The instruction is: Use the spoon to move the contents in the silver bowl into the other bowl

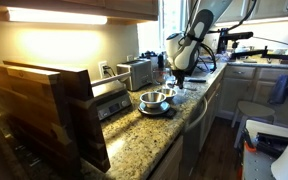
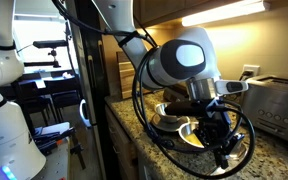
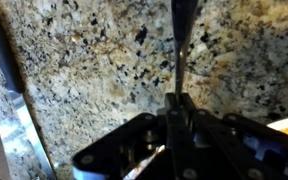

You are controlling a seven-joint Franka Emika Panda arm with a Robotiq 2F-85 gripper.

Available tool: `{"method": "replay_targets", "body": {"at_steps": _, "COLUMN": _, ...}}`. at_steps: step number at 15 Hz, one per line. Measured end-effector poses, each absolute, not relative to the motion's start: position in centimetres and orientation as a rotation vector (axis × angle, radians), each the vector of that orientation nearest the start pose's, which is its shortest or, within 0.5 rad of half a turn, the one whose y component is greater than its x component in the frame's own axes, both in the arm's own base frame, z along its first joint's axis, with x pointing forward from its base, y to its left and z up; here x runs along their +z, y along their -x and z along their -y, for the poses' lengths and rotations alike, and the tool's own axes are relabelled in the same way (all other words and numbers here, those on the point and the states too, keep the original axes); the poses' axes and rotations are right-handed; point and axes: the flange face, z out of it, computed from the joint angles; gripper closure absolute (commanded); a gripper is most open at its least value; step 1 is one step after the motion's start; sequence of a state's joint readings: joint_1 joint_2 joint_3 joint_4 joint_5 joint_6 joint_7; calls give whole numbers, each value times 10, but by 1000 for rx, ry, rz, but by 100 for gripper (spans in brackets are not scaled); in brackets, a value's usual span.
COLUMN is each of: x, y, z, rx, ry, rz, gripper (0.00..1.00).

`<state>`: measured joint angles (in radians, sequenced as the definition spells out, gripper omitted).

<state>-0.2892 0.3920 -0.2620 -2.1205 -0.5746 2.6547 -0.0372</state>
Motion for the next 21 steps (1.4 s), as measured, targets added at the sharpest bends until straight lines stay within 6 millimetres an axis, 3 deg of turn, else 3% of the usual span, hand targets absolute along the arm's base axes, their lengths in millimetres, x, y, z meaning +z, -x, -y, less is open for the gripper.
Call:
{"method": "replay_targets", "body": {"at_steps": 11, "x": 213, "y": -526, "z": 303, "rx": -43, "ry": 3501, "rz": -11, "gripper": 94}}
{"method": "replay_targets", "body": {"at_steps": 12, "x": 212, "y": -527, "z": 303, "rx": -44, "ry": 3498, "rz": -11, "gripper": 68}}
{"method": "replay_targets", "body": {"at_steps": 14, "x": 211, "y": -528, "z": 304, "rx": -45, "ry": 3493, "rz": -17, "gripper": 61}}
{"method": "replay_targets", "body": {"at_steps": 21, "x": 215, "y": -527, "z": 313, "rx": -51, "ry": 3500, "rz": -46, "gripper": 16}}
